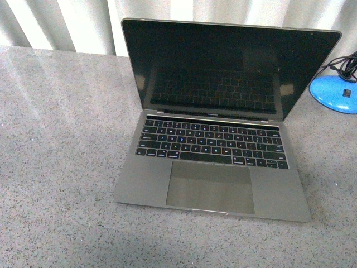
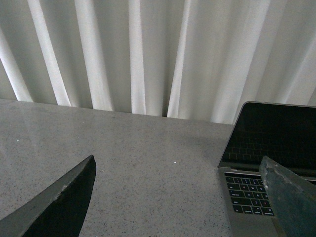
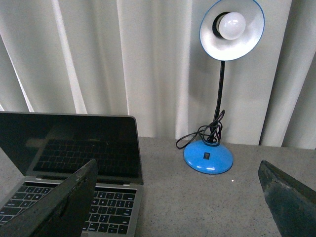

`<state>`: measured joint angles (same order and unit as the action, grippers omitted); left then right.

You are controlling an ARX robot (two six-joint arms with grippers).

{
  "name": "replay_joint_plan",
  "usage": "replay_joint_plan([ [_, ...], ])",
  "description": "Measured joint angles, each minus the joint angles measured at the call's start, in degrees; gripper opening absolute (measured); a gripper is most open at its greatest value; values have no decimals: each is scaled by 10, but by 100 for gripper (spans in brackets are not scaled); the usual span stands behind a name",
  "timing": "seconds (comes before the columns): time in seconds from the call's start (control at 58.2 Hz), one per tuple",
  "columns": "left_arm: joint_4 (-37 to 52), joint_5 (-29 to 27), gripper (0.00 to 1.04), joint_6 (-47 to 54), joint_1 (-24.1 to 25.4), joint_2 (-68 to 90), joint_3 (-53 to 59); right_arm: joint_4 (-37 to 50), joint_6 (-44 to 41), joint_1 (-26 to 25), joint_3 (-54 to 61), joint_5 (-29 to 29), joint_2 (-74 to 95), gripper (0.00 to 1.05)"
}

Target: Close laptop

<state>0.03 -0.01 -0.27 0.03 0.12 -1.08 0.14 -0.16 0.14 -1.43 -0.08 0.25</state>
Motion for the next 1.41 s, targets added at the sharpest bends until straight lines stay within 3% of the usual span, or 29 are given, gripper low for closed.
replay_joint_plan([
  [1.116,0,0,98,0,0,0,0,0,0,0,0,0,0,95],
  [1.151,0,0,98,0,0,0,0,-12,-7,-7,-3,-24,7,95],
  [1.236,0,2,98,0,0,0,0,-131,-51,-80,-53,-231,105,95],
  [1.305,0,0,98,0,0,0,0,-127,-68,-110,-59,-315,168,95],
  [1.339,-16,-49,98,-23,-14,14,-4,-106,-78,-122,-61,-348,199,95],
  [1.391,-99,-246,98,-100,-78,86,-40,-74,-93,-134,-66,-361,234,95],
  [1.408,-110,-276,98,-115,-87,101,-44,-68,-95,-136,-67,-361,241,95],
])
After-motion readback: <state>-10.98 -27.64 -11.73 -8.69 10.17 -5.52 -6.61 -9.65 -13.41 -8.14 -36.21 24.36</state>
